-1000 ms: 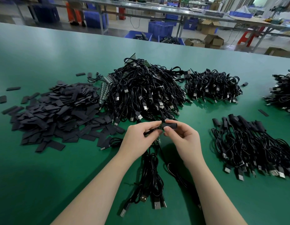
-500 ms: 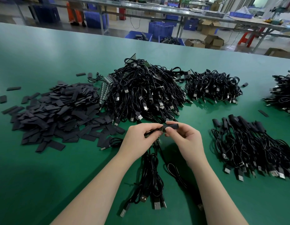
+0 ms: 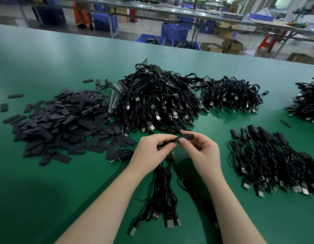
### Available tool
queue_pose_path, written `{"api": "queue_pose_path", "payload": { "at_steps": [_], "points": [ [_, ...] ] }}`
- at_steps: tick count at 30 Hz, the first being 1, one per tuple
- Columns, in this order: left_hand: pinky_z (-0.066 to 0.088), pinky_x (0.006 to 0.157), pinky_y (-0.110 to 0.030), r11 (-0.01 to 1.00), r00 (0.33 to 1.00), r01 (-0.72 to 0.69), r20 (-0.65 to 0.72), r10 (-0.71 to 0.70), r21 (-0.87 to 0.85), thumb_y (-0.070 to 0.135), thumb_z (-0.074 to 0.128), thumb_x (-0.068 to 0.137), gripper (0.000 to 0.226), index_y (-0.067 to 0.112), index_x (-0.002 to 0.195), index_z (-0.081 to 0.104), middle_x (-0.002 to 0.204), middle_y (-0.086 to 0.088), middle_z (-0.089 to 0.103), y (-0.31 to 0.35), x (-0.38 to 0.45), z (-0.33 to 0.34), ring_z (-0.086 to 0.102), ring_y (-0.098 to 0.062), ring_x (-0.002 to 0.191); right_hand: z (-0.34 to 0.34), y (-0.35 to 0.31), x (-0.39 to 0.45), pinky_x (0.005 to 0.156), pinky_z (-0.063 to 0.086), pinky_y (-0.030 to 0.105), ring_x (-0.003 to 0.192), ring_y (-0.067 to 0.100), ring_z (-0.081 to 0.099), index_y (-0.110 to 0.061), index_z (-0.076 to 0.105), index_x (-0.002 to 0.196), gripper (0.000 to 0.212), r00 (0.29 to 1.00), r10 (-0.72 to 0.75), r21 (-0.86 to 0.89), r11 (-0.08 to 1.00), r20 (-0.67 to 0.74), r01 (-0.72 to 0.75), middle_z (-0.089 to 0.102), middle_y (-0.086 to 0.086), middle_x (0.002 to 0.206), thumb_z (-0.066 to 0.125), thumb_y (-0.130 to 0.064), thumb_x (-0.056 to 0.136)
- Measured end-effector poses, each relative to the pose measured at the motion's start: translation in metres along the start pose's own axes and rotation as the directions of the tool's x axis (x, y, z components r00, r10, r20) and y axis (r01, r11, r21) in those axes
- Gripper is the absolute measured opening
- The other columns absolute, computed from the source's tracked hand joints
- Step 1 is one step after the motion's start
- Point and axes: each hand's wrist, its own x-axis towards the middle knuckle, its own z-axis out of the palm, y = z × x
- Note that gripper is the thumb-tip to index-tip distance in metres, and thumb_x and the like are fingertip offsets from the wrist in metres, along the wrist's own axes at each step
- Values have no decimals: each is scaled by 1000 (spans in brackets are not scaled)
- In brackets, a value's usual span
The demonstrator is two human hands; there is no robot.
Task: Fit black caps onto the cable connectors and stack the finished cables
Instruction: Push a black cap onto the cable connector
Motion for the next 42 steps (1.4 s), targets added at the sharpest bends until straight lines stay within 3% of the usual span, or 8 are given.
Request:
{"api": "queue_pose_path", "payload": {
  "at_steps": [5,9,14,19,26,31,38,42],
  "points": [
    [52,85,-17,1000,1000,-8,-1,8,-6,26,71,86,26,42,107,71,98,31,68,1,0,-1,63,8,95,-4,-1,2,75,54,16,77,7,71,-46,76,88,32,997,25,20,999,70,-27,76,-4,80,73,-14,88],
    [53,86,-20,1000,1000,-23,15,23,2,25,71,86,31,51,102,65,100,35,66,5,-1,-1,63,9,95,-8,1,3,79,55,20,78,9,72,-39,78,88,28,991,65,73,995,117,-74,77,2,84,72,-12,88],
    [54,88,-25,1000,1000,3,16,-3,-12,26,72,86,26,46,102,68,99,34,67,4,0,-1,63,9,95,-6,0,3,75,54,16,79,9,72,-42,76,86,29,998,11,3,1000,60,-12,76,-4,83,75,-14,87],
    [51,85,-18,1000,1000,9,11,-8,-17,26,72,85,24,40,105,71,99,33,66,2,1,-1,63,9,94,-5,-2,1,72,52,12,78,4,71,-36,73,90,25,999,-37,-54,998,10,37,75,-14,84,77,-12,84],
    [47,83,-8,1000,1000,-1,9,1,-27,25,74,84,30,52,94,68,96,35,66,3,0,-2,62,9,93,-6,0,2,70,50,10,76,3,70,-35,73,91,23,999,-9,-64,998,41,12,75,-11,80,76,-14,85],
    [49,85,-12,999,1000,14,12,-13,-47,25,74,85,32,52,100,66,96,37,66,4,-1,-2,64,10,93,-9,1,3,72,53,14,79,15,72,-36,74,93,24,992,42,-37,999,118,-38,76,-4,80,76,-13,86],
    [42,91,-5,1000,999,14,49,-13,-22,28,75,84,42,37,124,64,102,29,68,4,-2,-3,60,15,103,-10,2,4,75,56,21,81,16,71,-30,76,93,20,986,66,-20,998,150,-63,77,-1,86,76,-11,85],
    [36,88,2,999,996,-18,83,15,32,28,74,84,49,41,128,60,107,39,60,6,-2,-4,55,20,104,-10,1,3,83,57,29,89,22,73,-32,78,87,22,976,86,6,996,201,-89,78,0,90,73,-11,88]
  ]
}}
